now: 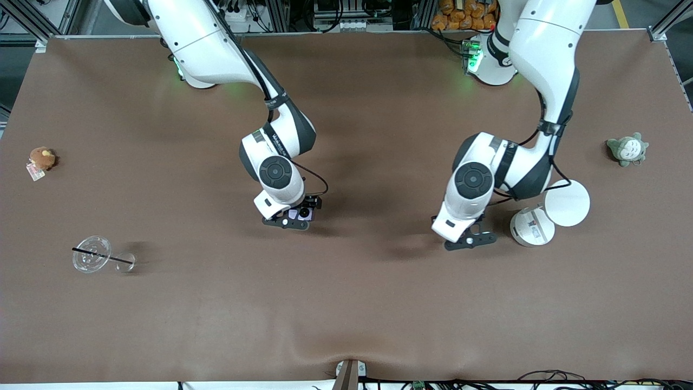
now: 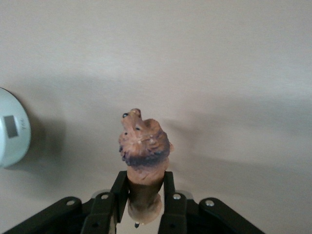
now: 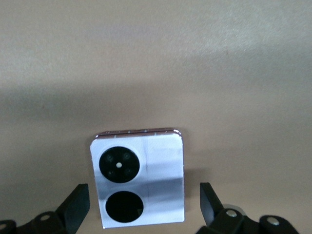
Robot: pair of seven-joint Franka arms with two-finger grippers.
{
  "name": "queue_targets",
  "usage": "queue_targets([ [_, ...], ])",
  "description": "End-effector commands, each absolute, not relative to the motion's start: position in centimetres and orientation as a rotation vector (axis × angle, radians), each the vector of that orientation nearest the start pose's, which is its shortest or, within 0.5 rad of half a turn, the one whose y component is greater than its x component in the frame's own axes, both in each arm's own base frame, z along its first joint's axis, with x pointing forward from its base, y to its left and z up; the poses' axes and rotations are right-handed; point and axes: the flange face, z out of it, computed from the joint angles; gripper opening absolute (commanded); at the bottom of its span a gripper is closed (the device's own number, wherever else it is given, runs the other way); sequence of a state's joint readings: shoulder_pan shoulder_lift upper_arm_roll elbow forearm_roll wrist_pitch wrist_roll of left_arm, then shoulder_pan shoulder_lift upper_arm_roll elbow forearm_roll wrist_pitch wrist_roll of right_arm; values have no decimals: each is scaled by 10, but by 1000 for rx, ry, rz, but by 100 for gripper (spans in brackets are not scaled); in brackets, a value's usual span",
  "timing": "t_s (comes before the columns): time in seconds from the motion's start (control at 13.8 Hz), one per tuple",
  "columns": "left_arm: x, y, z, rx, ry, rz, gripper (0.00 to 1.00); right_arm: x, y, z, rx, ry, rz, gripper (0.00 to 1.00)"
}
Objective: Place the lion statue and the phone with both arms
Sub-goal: 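Grasp the phone with the right gripper while the left gripper carries the lion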
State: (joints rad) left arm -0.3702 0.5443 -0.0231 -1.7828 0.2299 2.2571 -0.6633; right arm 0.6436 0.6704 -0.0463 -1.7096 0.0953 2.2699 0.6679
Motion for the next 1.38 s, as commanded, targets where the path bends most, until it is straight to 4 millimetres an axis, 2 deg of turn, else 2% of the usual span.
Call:
queue_targets([
  [0.0, 591, -228, 247, -2956, -122, -44, 0, 538, 386, 188, -3163, 211, 179, 100],
  [0.15, 584, -219, 242, -2951, -93, -49, 0, 535, 383, 183, -3170, 206, 191, 100],
  [0.29, 581, -194, 243, -2966, -58, -68, 0, 537, 380, 183, -3172, 205, 189, 100],
  [0.44, 577, -187, 239, -2964, -9, -53, 0, 536, 380, 177, -3177, 197, 190, 100],
  [0.65, 581, -156, 230, -2975, 39, -83, 0, 537, 380, 171, -3173, 198, 174, 100],
  [0.8, 582, -150, 225, -2976, 46, -77, 0, 536, 381, 170, -3176, 185, 174, 100],
  [0.87, 583, -150, 225, -2976, 49, -76, 0, 536, 381, 169, -3177, 185, 176, 67],
  [0.94, 583, -149, 225, -2975, 48, -79, 0, 536, 381, 169, -3177, 185, 176, 41],
  [1.02, 583, -149, 223, -2975, 48, -77, 0, 536, 380, 169, -3178, 188, 178, 34],
  [1.16, 584, -151, 216, -2983, 56, -89, 0, 542, 373, 176, -3173, 208, 173, 34],
  [1.31, 584, -150, 209, -2987, 53, -87, 0, 558, 351, 199, -3164, 273, 176, 34],
])
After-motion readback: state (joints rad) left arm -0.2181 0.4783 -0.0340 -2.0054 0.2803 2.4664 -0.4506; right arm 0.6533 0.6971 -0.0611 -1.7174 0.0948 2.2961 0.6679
